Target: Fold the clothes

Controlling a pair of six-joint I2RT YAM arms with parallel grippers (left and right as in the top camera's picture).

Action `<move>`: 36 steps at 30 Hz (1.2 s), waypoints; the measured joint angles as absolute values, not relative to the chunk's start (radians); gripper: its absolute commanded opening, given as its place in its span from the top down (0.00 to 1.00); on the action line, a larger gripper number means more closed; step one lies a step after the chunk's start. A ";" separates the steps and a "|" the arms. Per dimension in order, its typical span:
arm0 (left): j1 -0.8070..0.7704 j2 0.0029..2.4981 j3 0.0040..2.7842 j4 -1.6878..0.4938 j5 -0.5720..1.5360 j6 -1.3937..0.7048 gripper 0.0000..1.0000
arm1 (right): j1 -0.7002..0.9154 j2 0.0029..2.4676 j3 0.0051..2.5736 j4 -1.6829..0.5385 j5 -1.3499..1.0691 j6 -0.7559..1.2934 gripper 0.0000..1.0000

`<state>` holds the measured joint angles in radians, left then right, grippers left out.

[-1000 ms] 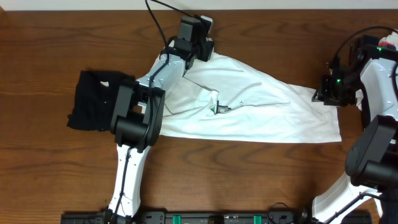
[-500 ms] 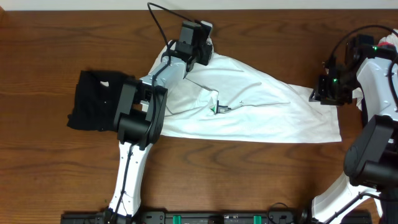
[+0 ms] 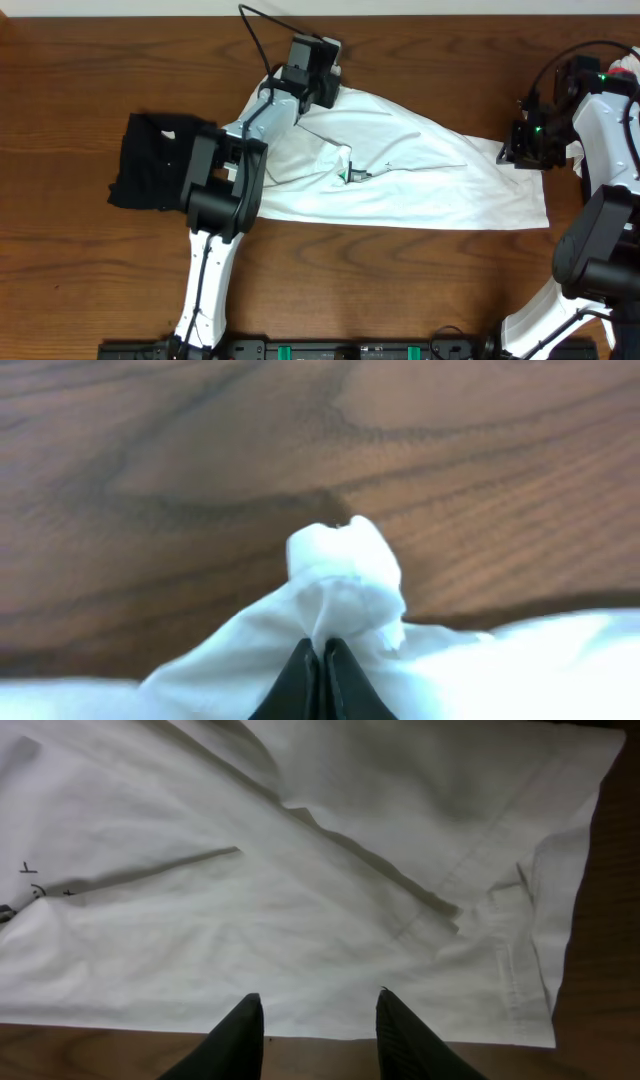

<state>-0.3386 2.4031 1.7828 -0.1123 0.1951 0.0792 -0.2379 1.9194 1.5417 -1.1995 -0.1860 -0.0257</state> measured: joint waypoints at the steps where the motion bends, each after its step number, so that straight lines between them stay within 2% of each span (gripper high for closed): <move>1: -0.339 2.387 1.783 -0.138 0.195 0.080 0.94 | -0.238 1.919 1.542 -1.200 -0.186 -0.025 0.64; 10: -0.339 2.216 1.784 -0.387 0.195 0.083 0.94 | -0.238 1.919 1.542 -1.193 -0.186 -0.026 0.64; 24: -0.384 2.196 1.784 -0.924 0.196 0.082 0.93 | -0.238 1.919 1.542 -1.188 -0.186 -0.026 0.63; 27: -0.402 2.196 1.784 -0.957 0.194 0.086 0.84 | -0.238 1.919 1.542 -1.185 -0.186 -0.026 0.63; 28: -0.405 2.196 1.784 -0.955 0.194 0.086 0.77 | -0.238 1.919 1.542 -1.183 -0.186 -0.026 0.63; 31: -0.410 2.195 1.785 -0.942 0.173 0.086 0.73 | -0.238 1.919 1.542 -1.177 -0.186 -0.026 0.63; 36: -0.408 2.174 1.802 -0.872 0.098 0.092 0.56 | -0.238 1.919 1.542 -1.177 -0.186 -0.026 0.62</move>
